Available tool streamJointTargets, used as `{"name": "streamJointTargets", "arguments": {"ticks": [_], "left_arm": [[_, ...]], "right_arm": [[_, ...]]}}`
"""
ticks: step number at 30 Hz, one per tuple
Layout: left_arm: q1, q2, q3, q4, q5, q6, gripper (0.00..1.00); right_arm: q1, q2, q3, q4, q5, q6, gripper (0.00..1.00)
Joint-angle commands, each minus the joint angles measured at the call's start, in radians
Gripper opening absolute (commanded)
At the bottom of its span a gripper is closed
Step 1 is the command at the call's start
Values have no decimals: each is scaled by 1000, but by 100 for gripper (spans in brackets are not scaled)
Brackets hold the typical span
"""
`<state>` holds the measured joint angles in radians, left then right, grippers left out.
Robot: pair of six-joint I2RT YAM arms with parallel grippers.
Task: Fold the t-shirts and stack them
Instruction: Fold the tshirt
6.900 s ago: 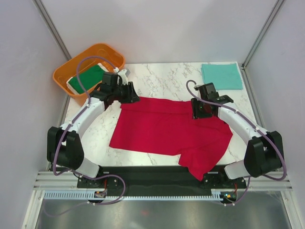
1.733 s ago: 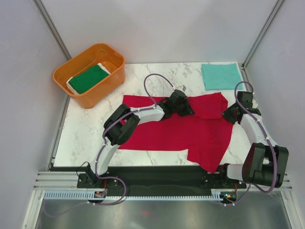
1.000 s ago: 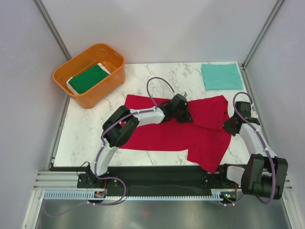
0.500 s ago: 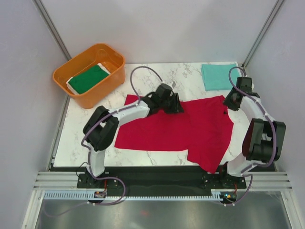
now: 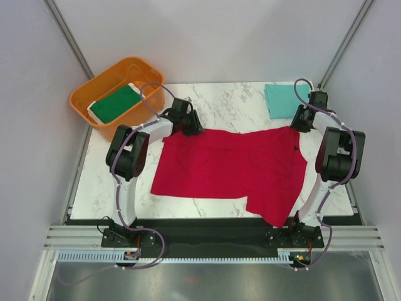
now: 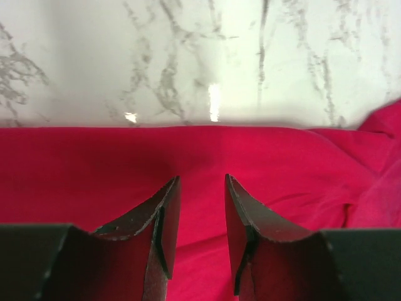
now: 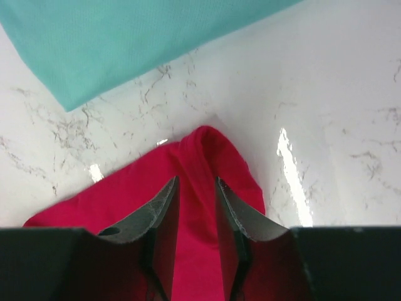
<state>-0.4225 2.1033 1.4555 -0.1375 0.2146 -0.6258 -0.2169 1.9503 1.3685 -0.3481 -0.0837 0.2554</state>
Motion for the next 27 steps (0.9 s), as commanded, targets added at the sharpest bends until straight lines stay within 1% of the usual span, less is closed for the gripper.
{"name": "streamJointTargets", "arguments": {"ticks": [1,4,7,9,10,11,14,15,16,18,19,27], "left_arm": [[25,24,42,-11,32,60,41],[37,41,40,-14,29,69,41],[45,50,28,-16,25,67,41],[48,52,22,-17,19,67,41],[48,53,14,-20,14,67,40],[50,54,9,-22,2,67,40],[59,47,-15,-30,-33,60,40],[59,46,-21,-30,-41,55,40],[60,47,-29,-31,-47,51,40],[64,50,-32,-31,-63,43,40],[64,50,-34,-31,-67,40,40],[74,66,-38,-42,-135,41,40]], "right_arm": [[-13,50,81,23,-56,-56,36],[-15,101,113,18,-62,-65,35],[-19,134,141,20,-59,-64,31],[-24,150,144,20,-50,-64,24],[-24,150,139,30,-18,-59,21],[-27,148,132,41,5,-53,12],[-50,109,66,132,41,14,0],[-55,95,43,165,39,56,0],[-58,81,-4,231,42,79,0],[-61,47,-51,300,50,113,0],[-65,39,-89,369,47,155,0],[-96,45,-163,517,9,277,0]]}}
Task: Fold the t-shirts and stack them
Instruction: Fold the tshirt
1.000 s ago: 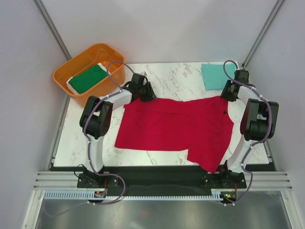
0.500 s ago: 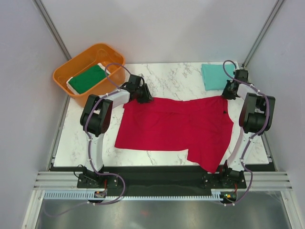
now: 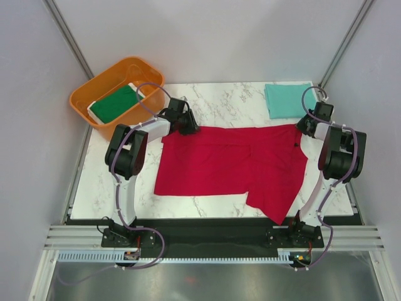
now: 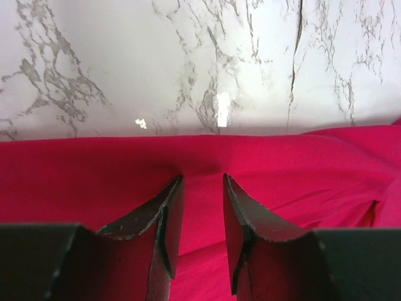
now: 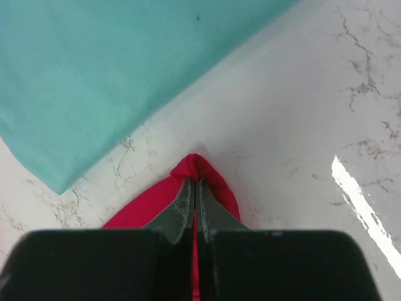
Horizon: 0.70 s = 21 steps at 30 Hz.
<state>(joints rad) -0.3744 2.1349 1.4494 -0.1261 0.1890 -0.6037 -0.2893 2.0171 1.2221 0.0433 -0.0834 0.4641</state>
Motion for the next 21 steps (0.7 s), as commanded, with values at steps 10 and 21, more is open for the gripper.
{"name": "streamJointTargets", "arguments": {"ticks": [10,21], "left_arm": [[46,57,29,-53,-112,38,41],[45,-150,53,-89,55,96,43]], "right_arm": [[-44,61,-3,238,-108,154,1],[-42,-60,227,-348,-24,62,36]]}}
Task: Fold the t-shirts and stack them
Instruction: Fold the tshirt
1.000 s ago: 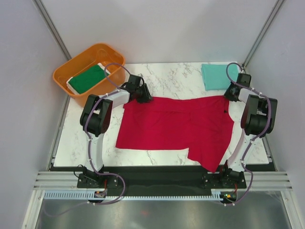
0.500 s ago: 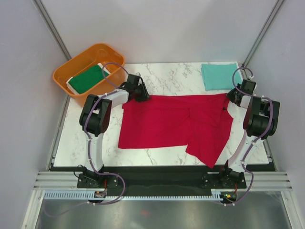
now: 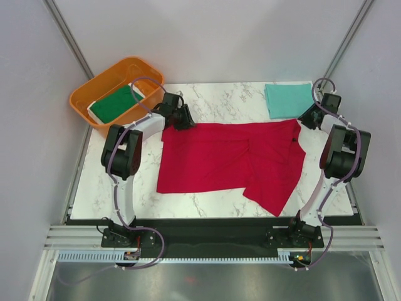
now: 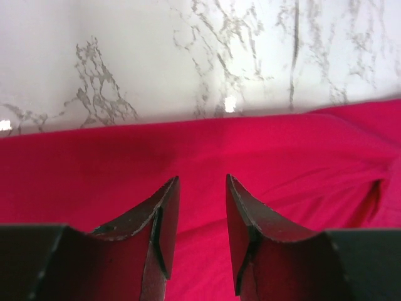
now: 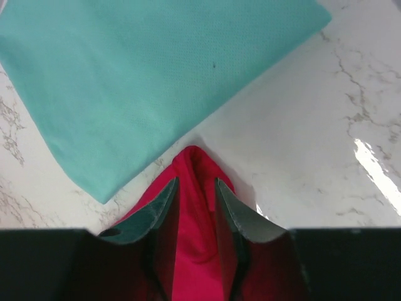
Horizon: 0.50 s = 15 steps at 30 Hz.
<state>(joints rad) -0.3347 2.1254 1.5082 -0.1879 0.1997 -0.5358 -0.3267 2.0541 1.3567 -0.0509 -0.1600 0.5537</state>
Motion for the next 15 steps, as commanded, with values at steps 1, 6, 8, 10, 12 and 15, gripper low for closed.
{"name": "streamJointTargets", "arguments": {"ticks": [1,6,8,10,12,15], "left_arm": [[5,-163,-12,-47,47,13,43],[-12,-261,-95,-208,83,40,41],[-21,-349,-172,-206,38,42,41],[-23,-396,-262,-202,-18,42,43],[-21,-397,-293,-205,-22,57,43],[-20,-377,-318,-205,-19,43,40]], "right_arm": [[-3,-124,90,-292,60,-14,37],[15,-228,-40,-461,114,25,35],[17,-281,-94,-468,111,6,35],[17,-319,-157,-480,119,-3,36],[18,-336,-204,-481,103,-18,36],[35,-350,-246,-481,100,-38,36]]}}
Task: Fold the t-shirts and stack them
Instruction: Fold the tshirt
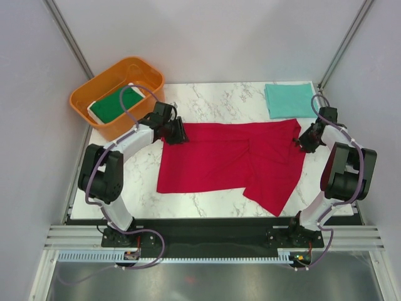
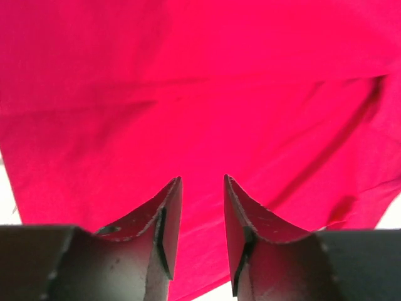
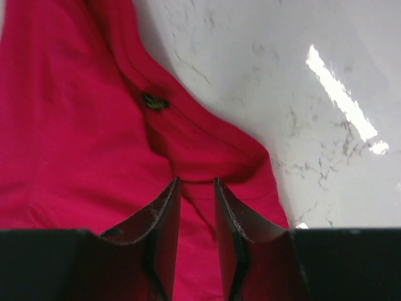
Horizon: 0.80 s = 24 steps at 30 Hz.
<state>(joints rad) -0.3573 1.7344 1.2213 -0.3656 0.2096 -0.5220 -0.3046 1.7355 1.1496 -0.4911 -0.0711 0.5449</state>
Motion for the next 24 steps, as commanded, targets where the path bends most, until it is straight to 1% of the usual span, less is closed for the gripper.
{"name": "streamJointTargets", "arguments": {"ticks": [1,5,7,13,19,21,24], "left_arm": [[3,20,-35,-27,-30,24,39],[4,69,-49,-30,-88,7,36],[7,80,-46,-27,-140,-3,33],[40,117,-11,-30,-196,0,27],[81,143,-14,-30,-208,7,20],[86,155,-14,-32,-237,13,19],[90,180,-14,-33,-240,14,18]], "right_arm": [[16,-34,-48,-41,13,-33,35],[28,-25,-60,-47,19,-53,34],[32,-22,-62,-49,22,-60,32],[78,-10,-54,-46,19,-95,32],[107,10,-44,-29,17,-125,33],[111,21,-44,-21,19,-128,33],[117,41,-48,-21,33,-131,33]]}}
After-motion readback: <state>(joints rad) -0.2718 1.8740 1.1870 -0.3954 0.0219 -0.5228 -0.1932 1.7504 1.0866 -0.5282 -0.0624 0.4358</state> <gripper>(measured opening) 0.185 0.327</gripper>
